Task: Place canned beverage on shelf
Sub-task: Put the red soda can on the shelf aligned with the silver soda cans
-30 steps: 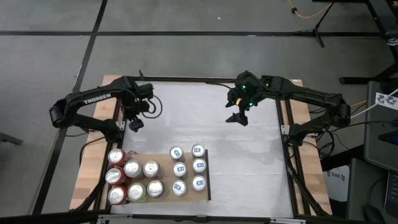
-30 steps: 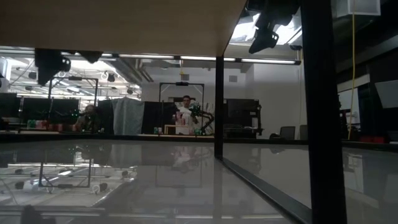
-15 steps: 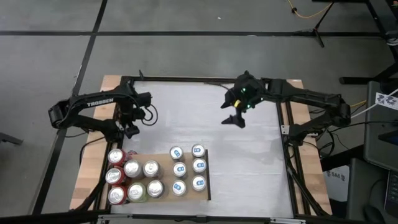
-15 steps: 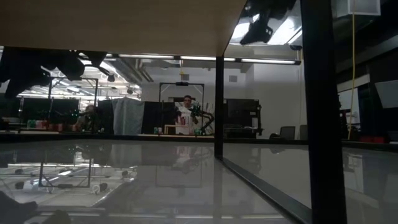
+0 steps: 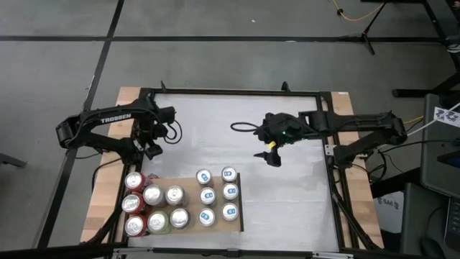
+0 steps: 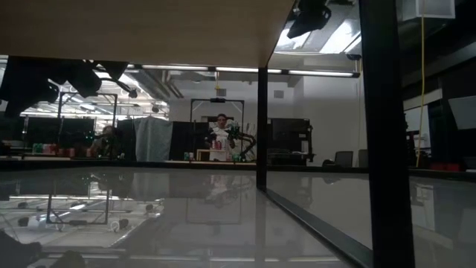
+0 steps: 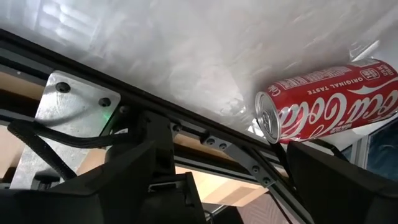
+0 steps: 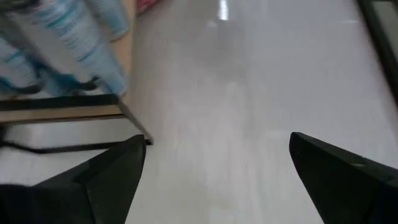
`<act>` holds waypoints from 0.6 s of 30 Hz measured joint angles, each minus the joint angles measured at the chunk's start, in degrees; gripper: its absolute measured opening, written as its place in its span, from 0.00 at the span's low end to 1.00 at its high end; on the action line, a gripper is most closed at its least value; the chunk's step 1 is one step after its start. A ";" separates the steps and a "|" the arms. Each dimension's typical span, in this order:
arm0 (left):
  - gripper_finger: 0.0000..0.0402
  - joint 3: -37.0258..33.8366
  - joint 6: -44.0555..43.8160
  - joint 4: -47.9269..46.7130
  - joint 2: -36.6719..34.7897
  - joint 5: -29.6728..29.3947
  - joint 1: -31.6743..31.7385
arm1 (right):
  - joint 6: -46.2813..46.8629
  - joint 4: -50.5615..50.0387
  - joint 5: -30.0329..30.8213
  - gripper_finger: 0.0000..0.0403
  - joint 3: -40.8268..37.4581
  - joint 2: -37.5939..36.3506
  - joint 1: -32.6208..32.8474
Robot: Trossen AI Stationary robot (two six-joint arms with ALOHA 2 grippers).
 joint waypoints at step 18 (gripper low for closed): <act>0.88 0.02 -1.38 0.31 0.00 -0.60 -0.15 | 5.31 0.37 8.38 0.96 0.02 3.17 6.32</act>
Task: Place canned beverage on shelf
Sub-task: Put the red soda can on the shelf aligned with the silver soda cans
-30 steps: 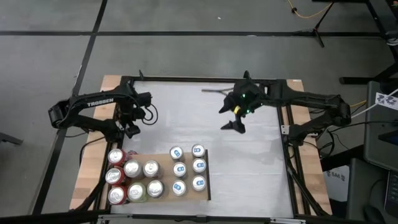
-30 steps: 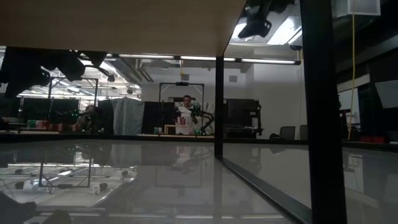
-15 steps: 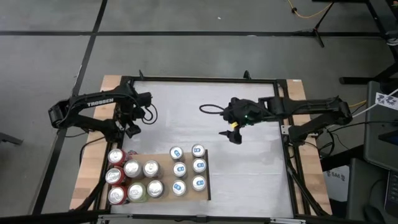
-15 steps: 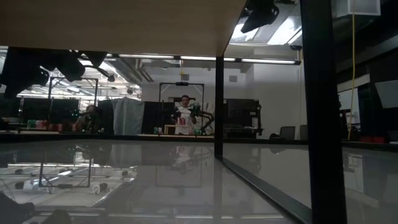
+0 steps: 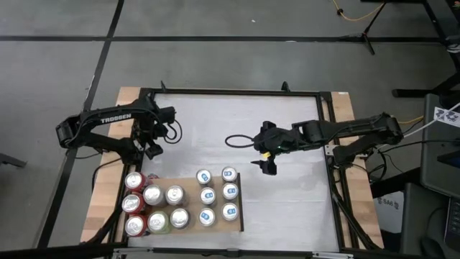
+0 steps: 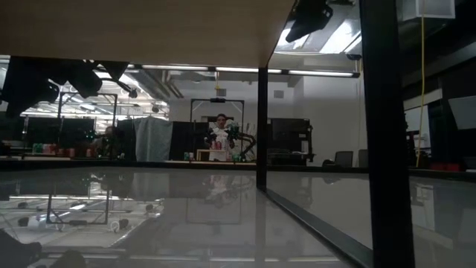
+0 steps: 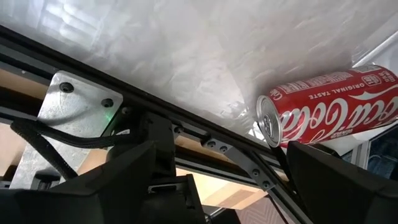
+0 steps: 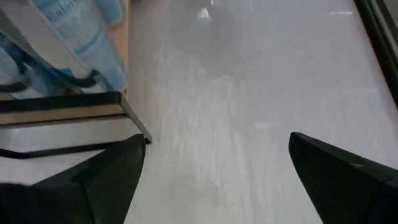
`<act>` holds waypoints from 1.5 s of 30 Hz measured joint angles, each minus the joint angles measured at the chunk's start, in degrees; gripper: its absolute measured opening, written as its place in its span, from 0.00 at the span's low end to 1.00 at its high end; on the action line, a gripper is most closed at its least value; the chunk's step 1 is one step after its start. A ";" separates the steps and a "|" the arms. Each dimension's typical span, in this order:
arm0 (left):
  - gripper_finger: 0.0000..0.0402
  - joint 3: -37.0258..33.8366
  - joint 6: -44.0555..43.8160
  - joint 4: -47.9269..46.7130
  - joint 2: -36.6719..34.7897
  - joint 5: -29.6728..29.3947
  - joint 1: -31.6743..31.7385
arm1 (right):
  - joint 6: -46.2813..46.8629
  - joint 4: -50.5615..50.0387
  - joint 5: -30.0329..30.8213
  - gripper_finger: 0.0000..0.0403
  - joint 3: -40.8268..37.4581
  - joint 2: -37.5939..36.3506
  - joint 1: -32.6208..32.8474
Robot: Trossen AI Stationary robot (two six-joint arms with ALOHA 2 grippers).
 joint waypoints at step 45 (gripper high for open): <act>0.88 21.35 -13.11 -0.36 -0.33 13.23 -0.80 | 4.38 -0.30 3.44 0.96 -0.02 2.03 -0.85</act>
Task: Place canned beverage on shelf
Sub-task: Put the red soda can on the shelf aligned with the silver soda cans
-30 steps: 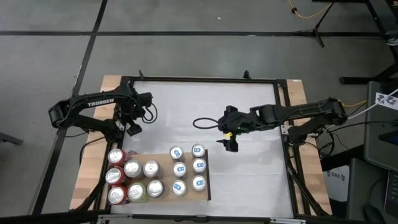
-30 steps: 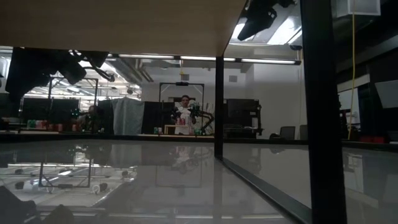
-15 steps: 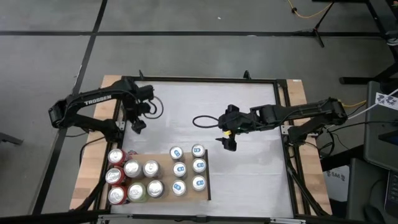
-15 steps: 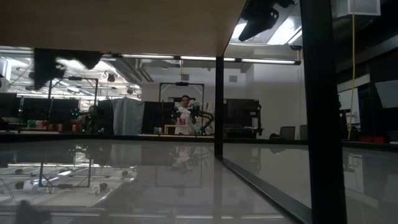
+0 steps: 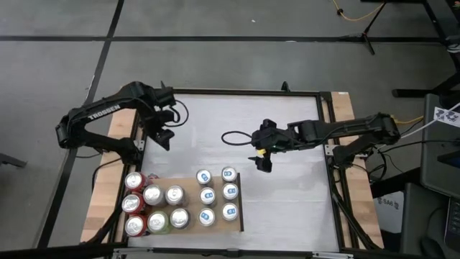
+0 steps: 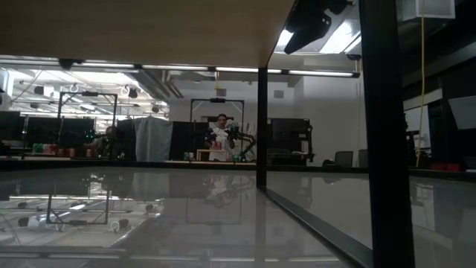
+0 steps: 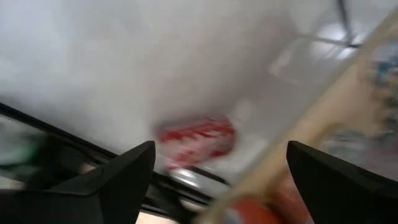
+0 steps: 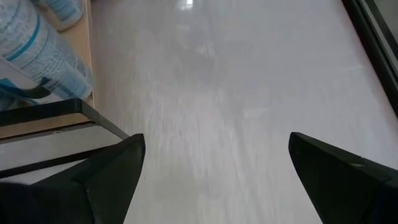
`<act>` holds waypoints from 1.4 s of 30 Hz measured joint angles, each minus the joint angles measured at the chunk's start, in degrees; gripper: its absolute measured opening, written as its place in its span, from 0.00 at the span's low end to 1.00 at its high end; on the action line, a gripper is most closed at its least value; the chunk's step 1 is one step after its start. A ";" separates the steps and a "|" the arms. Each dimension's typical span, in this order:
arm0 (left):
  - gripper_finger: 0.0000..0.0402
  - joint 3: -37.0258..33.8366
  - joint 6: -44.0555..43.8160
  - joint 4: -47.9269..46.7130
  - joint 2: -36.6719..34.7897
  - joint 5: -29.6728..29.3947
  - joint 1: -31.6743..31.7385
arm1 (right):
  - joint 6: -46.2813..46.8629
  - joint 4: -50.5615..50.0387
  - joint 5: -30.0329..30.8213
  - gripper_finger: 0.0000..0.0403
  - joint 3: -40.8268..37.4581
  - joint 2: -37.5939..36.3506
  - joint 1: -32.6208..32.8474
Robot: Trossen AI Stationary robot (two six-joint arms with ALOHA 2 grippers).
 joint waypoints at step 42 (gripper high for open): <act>0.88 -24.33 -25.63 3.51 0.13 22.01 -6.25 | -0.05 0.55 -9.10 0.96 -0.01 4.24 0.07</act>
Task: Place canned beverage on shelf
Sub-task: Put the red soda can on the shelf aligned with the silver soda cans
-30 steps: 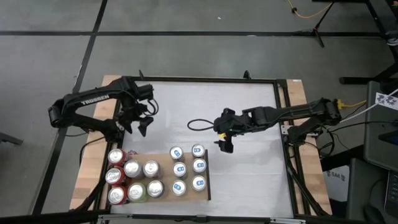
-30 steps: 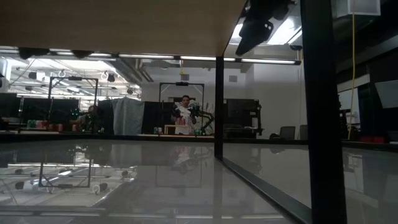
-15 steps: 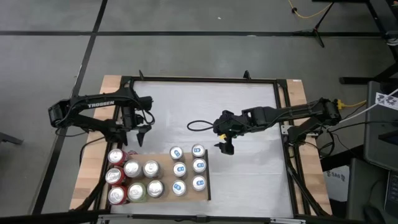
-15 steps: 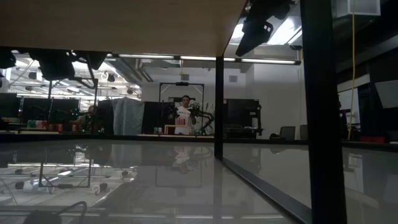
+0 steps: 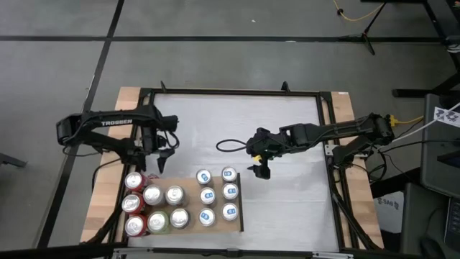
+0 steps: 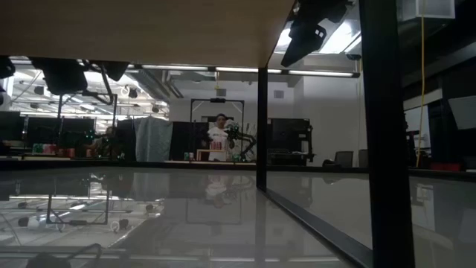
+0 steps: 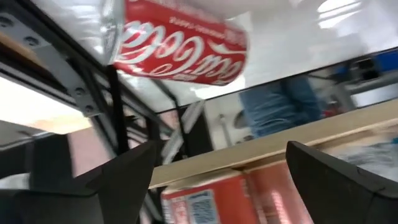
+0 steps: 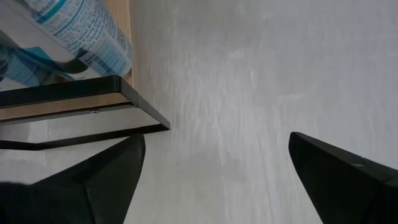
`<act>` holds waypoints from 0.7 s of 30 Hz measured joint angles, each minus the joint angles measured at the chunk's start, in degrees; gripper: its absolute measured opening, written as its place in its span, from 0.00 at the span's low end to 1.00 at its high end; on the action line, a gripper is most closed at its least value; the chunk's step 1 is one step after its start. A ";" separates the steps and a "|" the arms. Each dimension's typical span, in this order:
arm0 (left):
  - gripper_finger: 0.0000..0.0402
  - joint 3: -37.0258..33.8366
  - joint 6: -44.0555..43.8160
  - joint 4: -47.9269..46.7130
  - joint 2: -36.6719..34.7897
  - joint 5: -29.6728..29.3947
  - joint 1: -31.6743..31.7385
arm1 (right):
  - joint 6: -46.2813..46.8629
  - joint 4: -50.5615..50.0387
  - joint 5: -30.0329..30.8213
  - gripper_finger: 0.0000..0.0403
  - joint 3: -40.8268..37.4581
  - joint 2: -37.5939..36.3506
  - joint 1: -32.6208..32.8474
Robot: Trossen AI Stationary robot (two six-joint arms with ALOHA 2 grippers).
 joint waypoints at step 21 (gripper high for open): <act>0.88 0.11 -1.40 1.44 0.00 -2.91 -12.30 | 0.00 0.00 0.64 0.96 0.00 0.00 0.00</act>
